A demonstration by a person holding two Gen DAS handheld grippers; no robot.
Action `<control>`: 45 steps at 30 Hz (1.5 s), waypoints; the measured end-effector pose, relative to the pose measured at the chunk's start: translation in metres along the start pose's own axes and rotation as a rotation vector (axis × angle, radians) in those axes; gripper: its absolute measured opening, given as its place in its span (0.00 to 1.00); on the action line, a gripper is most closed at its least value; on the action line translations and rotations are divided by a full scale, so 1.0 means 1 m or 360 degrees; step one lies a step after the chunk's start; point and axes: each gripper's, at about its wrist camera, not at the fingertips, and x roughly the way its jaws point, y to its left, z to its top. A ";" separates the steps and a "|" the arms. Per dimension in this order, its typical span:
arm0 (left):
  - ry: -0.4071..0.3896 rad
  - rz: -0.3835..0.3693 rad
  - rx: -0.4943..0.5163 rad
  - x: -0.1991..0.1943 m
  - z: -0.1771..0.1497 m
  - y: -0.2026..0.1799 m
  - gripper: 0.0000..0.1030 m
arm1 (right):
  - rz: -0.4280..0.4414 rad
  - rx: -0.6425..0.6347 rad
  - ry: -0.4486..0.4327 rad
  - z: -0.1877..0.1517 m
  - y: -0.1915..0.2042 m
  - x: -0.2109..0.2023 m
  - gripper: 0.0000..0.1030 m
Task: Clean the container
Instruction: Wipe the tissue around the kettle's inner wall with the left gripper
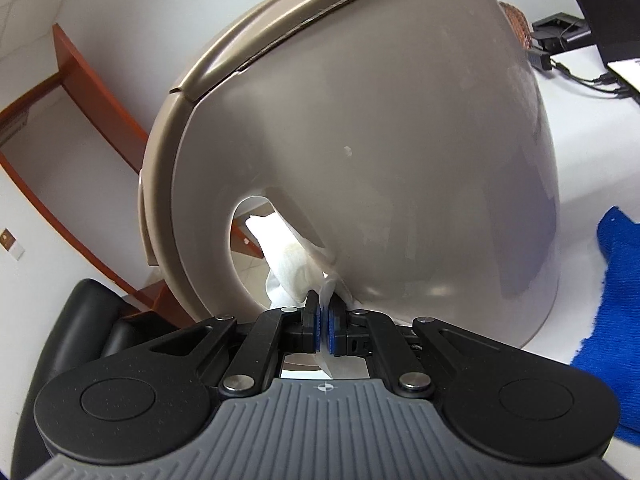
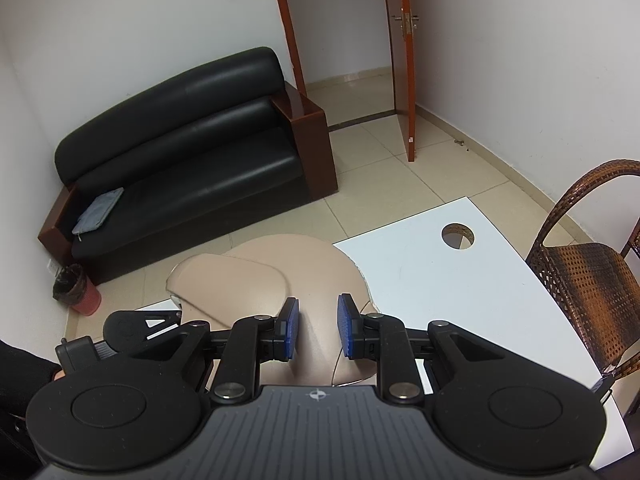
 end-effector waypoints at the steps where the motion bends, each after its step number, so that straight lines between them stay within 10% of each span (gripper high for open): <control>1: 0.0004 0.0001 -0.0008 -0.001 -0.001 0.000 0.03 | -0.0001 -0.0001 0.0000 0.000 0.000 0.000 0.23; 14: 0.0030 0.0026 0.0087 0.003 -0.005 -0.002 0.04 | 0.0000 0.0002 0.0000 -0.006 -0.002 0.002 0.23; 29: 0.0292 -0.0256 0.0042 0.028 -0.037 -0.020 0.06 | -0.0001 0.0003 0.0000 -0.006 -0.006 0.003 0.23; 45: 0.0076 -0.0139 -0.0147 0.001 -0.031 0.005 0.07 | -0.0005 0.0001 0.0002 -0.006 -0.008 0.006 0.23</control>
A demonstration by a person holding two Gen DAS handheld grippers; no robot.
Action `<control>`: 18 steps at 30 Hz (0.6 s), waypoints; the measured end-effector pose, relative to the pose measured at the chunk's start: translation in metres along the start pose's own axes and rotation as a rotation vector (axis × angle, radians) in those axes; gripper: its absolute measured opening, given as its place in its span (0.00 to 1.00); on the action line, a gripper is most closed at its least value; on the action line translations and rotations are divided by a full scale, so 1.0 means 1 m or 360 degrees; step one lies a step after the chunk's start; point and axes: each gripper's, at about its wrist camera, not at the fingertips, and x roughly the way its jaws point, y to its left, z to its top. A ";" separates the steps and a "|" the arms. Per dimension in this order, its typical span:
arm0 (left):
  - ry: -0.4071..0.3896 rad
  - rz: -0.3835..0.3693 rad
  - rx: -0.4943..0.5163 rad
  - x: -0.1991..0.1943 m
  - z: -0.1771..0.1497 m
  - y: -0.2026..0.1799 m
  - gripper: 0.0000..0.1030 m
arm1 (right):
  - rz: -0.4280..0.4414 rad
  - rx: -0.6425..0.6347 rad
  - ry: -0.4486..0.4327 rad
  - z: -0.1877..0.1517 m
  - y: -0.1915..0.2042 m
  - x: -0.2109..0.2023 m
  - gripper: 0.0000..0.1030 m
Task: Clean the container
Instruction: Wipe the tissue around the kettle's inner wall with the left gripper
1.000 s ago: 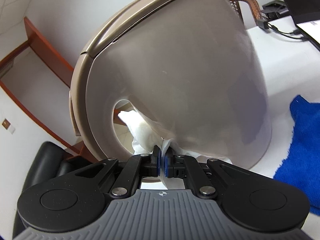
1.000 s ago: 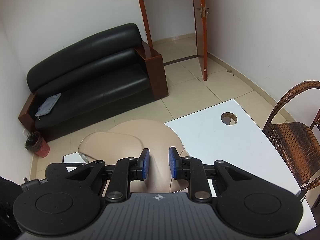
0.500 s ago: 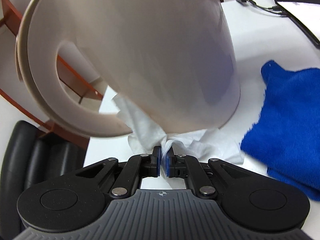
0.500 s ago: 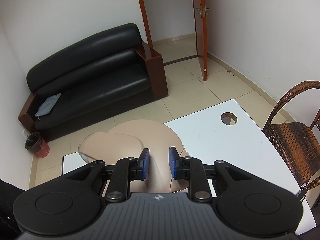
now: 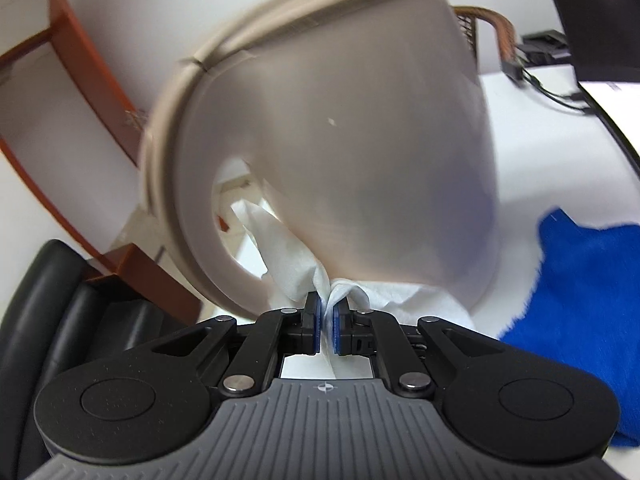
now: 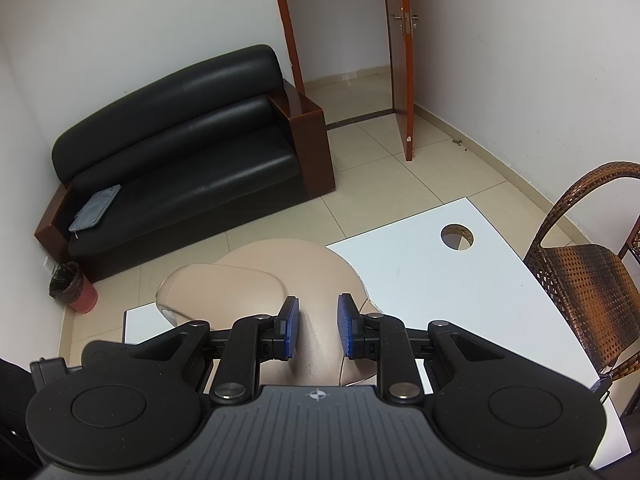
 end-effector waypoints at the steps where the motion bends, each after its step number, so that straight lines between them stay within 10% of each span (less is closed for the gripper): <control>1: -0.0006 0.0025 0.0011 0.001 0.002 0.000 0.07 | 0.0000 0.0000 0.0000 0.000 0.000 0.000 0.23; 9: -0.0031 0.0133 0.0278 0.008 -0.002 -0.015 0.07 | 0.0003 0.0001 0.0000 0.003 0.000 0.000 0.23; 18: -0.0042 0.0111 0.0199 0.013 -0.001 -0.018 0.03 | 0.0011 0.0006 -0.0002 0.004 -0.004 0.002 0.23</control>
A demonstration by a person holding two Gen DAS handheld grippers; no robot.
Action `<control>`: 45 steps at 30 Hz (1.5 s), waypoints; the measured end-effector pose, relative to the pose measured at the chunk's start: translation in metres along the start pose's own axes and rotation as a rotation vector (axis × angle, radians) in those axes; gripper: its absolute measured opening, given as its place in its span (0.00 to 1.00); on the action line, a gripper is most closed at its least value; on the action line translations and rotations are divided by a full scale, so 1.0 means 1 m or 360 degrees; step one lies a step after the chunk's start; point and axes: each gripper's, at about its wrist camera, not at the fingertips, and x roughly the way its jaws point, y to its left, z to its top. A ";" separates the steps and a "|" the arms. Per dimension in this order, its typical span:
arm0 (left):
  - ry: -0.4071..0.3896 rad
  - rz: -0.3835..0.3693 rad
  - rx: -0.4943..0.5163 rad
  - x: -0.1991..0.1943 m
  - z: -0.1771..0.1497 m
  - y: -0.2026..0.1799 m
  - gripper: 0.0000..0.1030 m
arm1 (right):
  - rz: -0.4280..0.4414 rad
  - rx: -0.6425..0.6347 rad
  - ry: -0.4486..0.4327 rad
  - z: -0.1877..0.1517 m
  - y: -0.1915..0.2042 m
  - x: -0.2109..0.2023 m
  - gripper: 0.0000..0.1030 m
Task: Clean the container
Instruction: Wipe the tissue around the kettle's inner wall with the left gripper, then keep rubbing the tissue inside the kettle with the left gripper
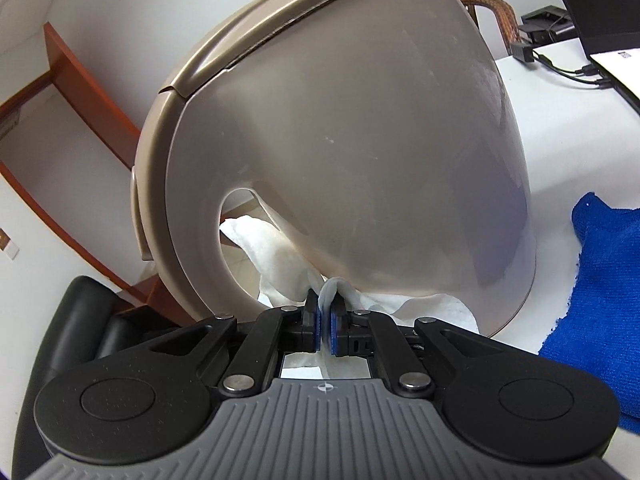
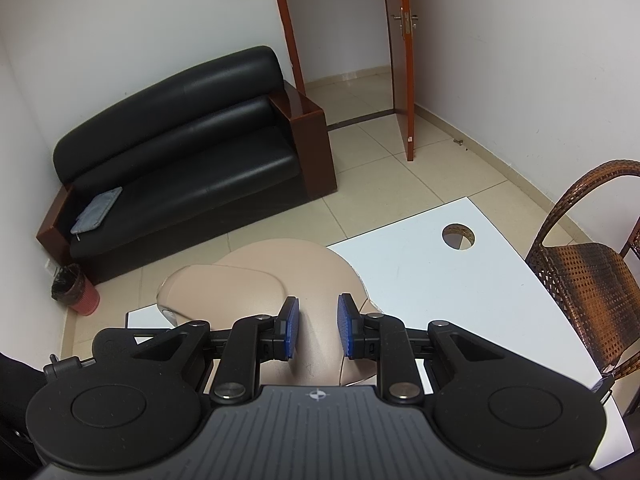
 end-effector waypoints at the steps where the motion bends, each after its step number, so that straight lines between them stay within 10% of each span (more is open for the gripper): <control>1: -0.0005 -0.0007 -0.0005 0.000 0.000 0.000 0.03 | 0.0000 0.0001 -0.0001 0.001 -0.001 0.000 0.23; 15: 0.0020 -0.0112 -0.0013 0.005 0.004 0.007 0.04 | -0.0030 0.0007 0.0008 0.004 0.000 0.001 0.23; 26: 0.0319 -0.0198 -0.0160 0.028 -0.025 0.011 0.06 | -0.0040 0.0005 0.0011 0.002 0.006 0.001 0.23; 45: -0.0006 -0.0006 0.0135 -0.014 -0.002 0.007 0.07 | -0.0045 0.0012 0.0008 0.003 0.011 0.000 0.23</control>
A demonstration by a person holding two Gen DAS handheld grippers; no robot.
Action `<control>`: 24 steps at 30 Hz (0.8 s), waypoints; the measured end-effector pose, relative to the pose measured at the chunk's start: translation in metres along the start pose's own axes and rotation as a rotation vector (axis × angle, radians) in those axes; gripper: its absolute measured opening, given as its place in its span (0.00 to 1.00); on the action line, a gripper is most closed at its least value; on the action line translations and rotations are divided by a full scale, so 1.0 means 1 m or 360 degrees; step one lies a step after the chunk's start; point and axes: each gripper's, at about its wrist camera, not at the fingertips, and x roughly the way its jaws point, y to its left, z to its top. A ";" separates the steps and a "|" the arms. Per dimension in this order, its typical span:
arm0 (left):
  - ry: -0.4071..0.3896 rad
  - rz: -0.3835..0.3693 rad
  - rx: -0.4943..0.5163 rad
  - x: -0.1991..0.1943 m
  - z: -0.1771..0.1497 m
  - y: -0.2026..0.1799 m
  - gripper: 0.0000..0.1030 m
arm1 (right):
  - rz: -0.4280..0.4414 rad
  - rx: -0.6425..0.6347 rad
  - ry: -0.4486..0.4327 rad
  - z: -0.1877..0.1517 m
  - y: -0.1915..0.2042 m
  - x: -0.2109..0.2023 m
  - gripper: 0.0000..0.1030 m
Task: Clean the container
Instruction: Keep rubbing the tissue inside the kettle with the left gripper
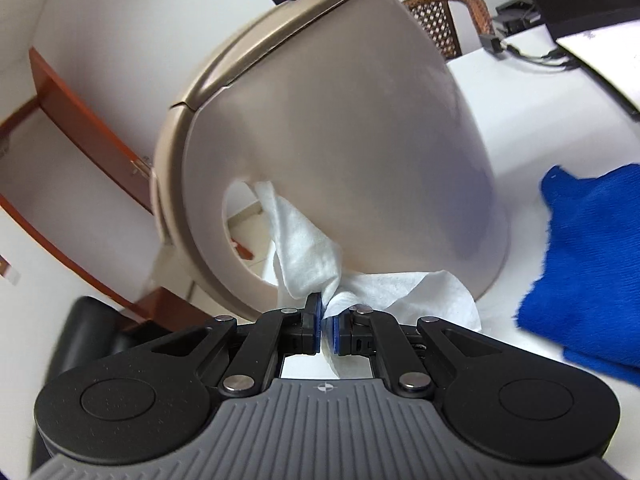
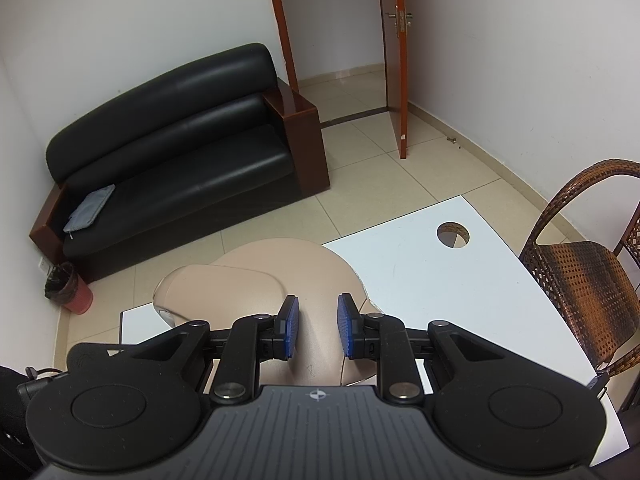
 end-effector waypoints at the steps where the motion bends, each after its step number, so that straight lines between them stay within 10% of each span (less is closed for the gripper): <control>1: 0.0005 -0.0003 0.0006 0.001 0.002 0.001 0.07 | 0.0001 0.0001 -0.0001 0.000 0.000 0.000 0.23; 24: 0.0036 -0.0068 -0.0068 0.014 0.002 0.014 0.07 | 0.0014 0.0006 -0.0003 0.000 -0.004 0.003 0.22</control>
